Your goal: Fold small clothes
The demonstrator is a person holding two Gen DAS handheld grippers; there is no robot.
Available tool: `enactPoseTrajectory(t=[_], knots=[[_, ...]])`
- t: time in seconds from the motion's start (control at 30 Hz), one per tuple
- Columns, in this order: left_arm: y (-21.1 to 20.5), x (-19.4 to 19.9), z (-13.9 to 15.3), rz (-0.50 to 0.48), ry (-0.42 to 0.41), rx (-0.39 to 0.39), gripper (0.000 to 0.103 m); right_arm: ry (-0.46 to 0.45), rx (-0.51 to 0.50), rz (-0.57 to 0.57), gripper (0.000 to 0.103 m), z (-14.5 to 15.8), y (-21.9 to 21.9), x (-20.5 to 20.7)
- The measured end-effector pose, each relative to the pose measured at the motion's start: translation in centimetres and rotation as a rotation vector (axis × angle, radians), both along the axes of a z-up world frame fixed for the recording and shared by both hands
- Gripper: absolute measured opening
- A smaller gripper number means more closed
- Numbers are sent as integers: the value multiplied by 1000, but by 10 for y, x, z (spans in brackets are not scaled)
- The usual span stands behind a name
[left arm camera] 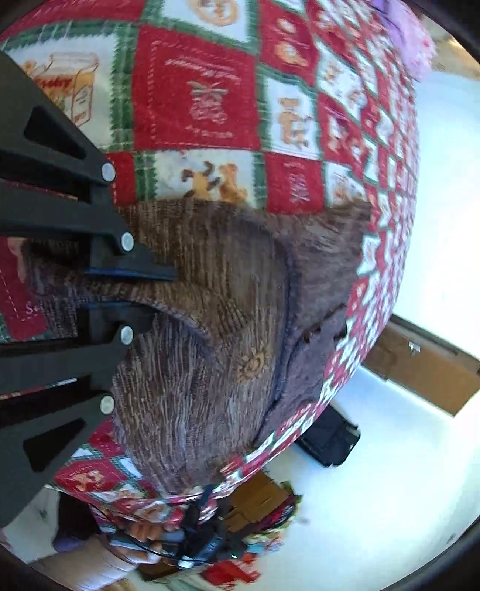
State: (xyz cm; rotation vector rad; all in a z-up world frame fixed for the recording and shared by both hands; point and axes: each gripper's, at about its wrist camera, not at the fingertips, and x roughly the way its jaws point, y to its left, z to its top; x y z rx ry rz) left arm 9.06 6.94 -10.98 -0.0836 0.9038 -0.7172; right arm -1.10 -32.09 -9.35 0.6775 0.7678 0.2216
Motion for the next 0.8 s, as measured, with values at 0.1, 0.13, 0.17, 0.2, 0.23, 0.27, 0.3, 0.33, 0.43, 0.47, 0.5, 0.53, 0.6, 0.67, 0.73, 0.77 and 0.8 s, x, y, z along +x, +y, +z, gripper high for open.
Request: enactPoseTrajectory(t=[0.1,0.13,0.17,0.2,0.23,0.27,0.3,0.33,0.43,0.47,0.5,0.53,0.6,0.67,0.73,0.77,0.8], knots=[[-6,0,9,-64,-62,60,21,-57,-68,-13,67,18,1,-18],[-11,2,10,-80,-90,100,28,-68,-89,-21,67,22,2,-26],[-16,3,11,-95,-109,131,36,-72,-94,-26,67,23,3,-28],[-23,4,10,-118,-132,166,40,-74,-95,-35,67,23,4,-31],[-31,5,9,-152,-156,204,44,-72,-90,-45,67,22,4,-34],[-36,5,8,-172,-170,227,44,-71,-83,-52,67,21,5,-37],[-44,5,6,-197,-187,266,44,-71,-77,-54,67,20,7,-39],[-53,7,2,-216,-199,315,44,-71,-71,-54,67,19,8,-42],[-59,16,5,-211,-199,291,22,-79,-96,-59,67,23,14,-51],[-58,19,6,-201,-177,267,10,-82,-122,-65,67,26,15,-52],[-55,22,8,-174,-156,231,10,-85,-154,-71,67,28,17,-54],[-49,24,8,-139,-142,185,9,-86,-193,-73,67,30,18,-54],[-43,24,6,-94,-123,140,8,-68,-275,-63,65,34,19,-52],[-28,25,2,-35,-77,52,8,-47,-331,-40,55,33,21,-47],[-8,27,0,30,-16,-86,8,-36,-353,-11,53,30,22,-39],[-2,27,-1,55,-4,-125,6,-33,-368,3,53,28,23,-34],[4,27,-2,82,4,-152,6,-33,-375,16,53,26,25,-29]])
